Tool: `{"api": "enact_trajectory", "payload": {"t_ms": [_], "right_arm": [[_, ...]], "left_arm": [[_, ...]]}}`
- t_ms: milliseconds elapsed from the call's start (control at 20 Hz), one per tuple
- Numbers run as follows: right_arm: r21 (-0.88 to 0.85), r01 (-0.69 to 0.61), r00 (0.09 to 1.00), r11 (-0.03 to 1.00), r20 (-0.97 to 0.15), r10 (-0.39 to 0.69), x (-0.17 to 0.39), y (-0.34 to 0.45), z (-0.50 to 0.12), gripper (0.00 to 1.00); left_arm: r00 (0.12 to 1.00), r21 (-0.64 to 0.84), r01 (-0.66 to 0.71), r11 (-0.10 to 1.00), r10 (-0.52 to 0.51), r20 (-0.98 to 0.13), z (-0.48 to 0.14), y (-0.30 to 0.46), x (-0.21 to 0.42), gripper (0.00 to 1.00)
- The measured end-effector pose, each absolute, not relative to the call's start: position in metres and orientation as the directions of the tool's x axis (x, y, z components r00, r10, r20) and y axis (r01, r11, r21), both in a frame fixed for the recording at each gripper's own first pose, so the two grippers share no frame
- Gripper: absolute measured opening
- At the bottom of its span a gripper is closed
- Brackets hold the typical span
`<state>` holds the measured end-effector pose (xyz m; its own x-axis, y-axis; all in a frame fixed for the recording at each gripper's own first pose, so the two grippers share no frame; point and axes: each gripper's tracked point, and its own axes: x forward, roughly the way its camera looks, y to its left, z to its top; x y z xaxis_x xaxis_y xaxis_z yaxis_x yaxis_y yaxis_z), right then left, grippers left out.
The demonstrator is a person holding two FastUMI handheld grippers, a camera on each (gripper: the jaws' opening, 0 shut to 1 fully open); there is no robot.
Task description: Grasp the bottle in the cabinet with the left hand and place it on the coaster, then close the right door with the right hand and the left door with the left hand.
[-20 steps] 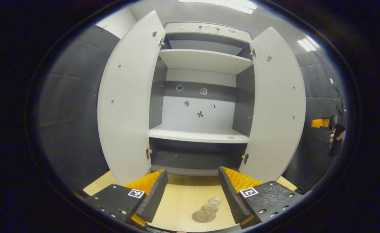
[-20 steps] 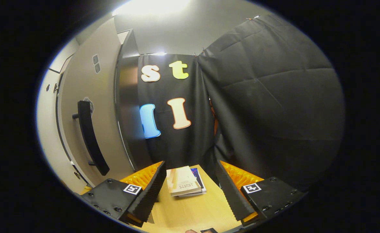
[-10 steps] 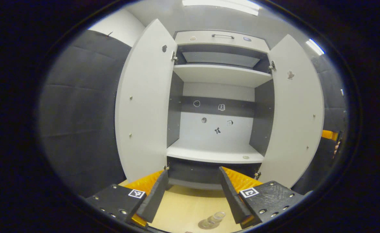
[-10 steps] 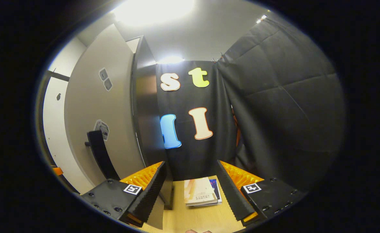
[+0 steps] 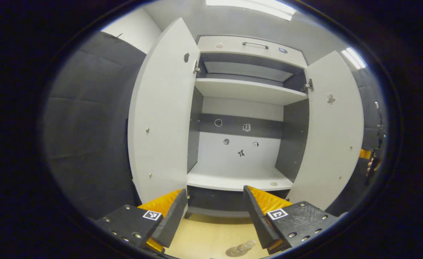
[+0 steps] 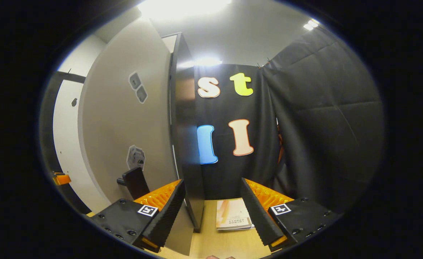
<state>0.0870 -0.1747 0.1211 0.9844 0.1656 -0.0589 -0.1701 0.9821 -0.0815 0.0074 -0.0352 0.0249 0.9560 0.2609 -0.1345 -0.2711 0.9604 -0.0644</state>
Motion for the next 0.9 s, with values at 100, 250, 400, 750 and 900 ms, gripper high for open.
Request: {"api": "enact_trajectory", "payload": {"t_ms": [100, 250, 400, 750, 900], "right_arm": [[-0.131, -0.134, 0.99, 0.982, -0.051, 0.129, 0.086, -0.177, 0.122, 0.96], [-0.118, -0.107, 0.993, 0.987, -0.056, 0.101, 0.082, -0.174, 0.121, 0.91], [-0.106, -0.08, 0.996, 0.991, -0.044, 0.076, 0.078, -0.17, 0.123, 0.89], [-0.108, -0.093, 0.995, 0.99, -0.041, 0.089, 0.07, -0.13, 0.117, 0.93], [-0.099, -0.123, 0.992, 0.987, -0.043, 0.119, 0.069, -0.105, 0.113, 0.89]], "left_arm": [[0.957, -0.06, -0.268, 0.962, 0.258, -0.13, 0.026, -0.026, 0.004, 0.9], [0.957, -0.072, -0.269, 0.961, 0.258, -0.134, 0.02, -0.013, -0.003, 0.9], [0.957, -0.108, -0.268, 0.957, 0.251, -0.145, 0.012, -0.001, -0.007, 0.9], [0.975, -0.134, -0.201, 0.97, 0.185, -0.122, 0.004, 0.004, -0.01, 0.96], [0.979, -0.115, -0.185, 0.976, 0.172, -0.111, 0.006, 0.004, -0.015, 0.9]]}}
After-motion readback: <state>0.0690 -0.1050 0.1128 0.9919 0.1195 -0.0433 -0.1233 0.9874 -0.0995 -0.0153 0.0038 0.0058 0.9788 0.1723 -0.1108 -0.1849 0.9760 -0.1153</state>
